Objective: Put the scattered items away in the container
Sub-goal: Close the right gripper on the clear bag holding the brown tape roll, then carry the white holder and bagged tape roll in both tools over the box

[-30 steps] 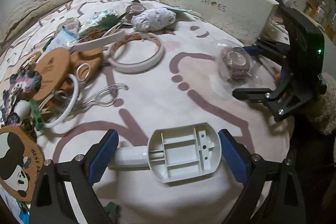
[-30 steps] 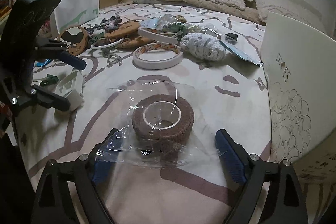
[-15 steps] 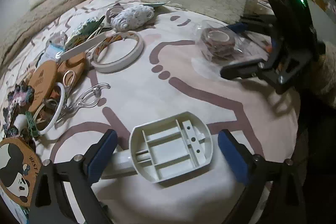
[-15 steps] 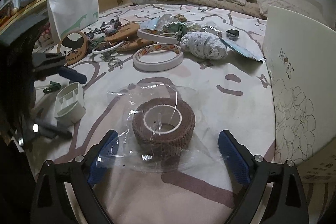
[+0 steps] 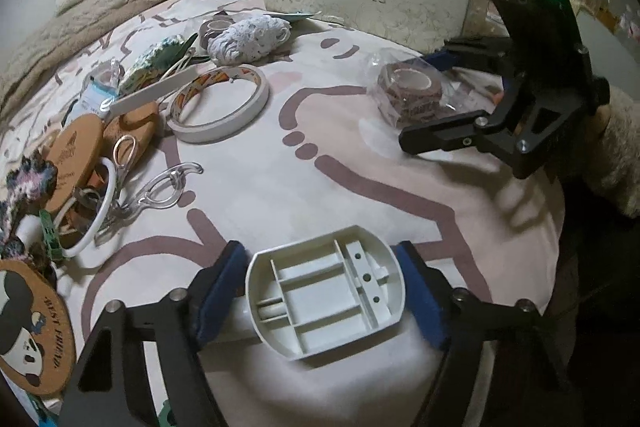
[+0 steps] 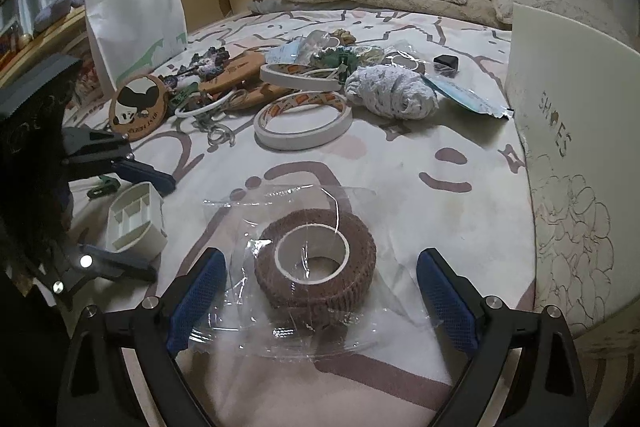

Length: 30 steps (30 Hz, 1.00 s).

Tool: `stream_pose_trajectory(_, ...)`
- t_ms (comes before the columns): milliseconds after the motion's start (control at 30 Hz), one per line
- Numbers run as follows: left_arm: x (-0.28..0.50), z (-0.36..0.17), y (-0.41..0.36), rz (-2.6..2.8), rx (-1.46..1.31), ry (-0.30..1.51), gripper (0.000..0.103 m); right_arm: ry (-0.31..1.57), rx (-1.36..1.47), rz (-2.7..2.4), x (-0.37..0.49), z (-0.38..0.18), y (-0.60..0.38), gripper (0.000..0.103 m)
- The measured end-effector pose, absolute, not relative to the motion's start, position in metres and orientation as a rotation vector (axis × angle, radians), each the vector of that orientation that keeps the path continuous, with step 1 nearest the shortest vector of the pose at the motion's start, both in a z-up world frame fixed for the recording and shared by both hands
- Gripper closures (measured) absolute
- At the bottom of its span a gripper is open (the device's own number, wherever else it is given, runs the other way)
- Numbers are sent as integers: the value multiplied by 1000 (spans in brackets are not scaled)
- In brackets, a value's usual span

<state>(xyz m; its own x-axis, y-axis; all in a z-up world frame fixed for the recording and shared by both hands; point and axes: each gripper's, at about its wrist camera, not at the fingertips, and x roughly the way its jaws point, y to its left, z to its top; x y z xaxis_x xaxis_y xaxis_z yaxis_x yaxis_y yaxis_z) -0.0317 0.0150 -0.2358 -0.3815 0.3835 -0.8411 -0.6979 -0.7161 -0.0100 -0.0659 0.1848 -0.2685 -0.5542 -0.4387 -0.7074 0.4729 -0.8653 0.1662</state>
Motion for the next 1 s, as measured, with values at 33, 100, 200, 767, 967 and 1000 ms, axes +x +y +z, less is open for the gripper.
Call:
stream_pose_trajectory(33,-32,-236,14,2121,-1165,448,31,57,1070,-2387,-66,-269,185,7)
stream_pose_trajectory(100,-30,-236,16,2118,-1162,450,34,58,1068,-2390,-65,-268,185,7)
stream_pose_trajectory(200,-30,-235,17,2110,-1166,453,37,65,1062,-2417,-65,-268,185,20)
stream_pose_trajectory(767,-33,-232,20,2157,-1165,371,39,130,1032,-2462,-60,-267,181,43)
stream_pose_trajectory(967,-34,-228,22,2161,-1158,336,39,123,1026,-2464,-59,-264,182,44)
stream_pose_trajectory(1000,-34,-227,22,2162,-1157,330,39,122,1022,-2465,-58,-262,183,44)
